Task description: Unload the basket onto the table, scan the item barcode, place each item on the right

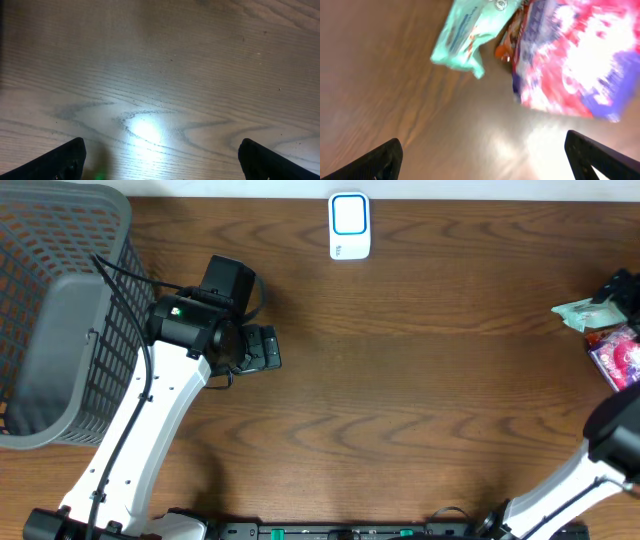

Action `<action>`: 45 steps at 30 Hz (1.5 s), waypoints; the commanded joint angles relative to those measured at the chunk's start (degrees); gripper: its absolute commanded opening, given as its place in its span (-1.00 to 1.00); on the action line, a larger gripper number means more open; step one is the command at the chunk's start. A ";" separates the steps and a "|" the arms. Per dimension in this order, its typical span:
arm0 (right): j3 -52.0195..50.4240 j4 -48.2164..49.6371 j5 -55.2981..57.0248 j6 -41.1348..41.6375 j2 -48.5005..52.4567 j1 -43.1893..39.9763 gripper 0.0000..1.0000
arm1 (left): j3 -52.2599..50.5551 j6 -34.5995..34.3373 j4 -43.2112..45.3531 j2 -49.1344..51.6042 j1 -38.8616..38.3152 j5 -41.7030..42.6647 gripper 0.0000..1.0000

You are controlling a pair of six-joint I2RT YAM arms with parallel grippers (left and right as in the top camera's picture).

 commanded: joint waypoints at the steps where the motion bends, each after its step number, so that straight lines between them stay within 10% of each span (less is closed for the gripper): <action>1: 0.50 -3.72 -6.25 0.81 -11.15 1.09 0.98 | -0.24 0.33 -0.17 0.09 -0.15 -0.52 0.96; 25: -14.12 -24.35 -17.25 -0.44 -60.43 25.57 0.98 | -0.24 0.33 -0.17 0.09 -0.15 -0.50 0.96; 45: -15.13 -24.33 -16.57 -0.63 -73.02 25.57 0.99 | -0.24 0.33 -0.17 0.09 -0.15 -0.52 0.96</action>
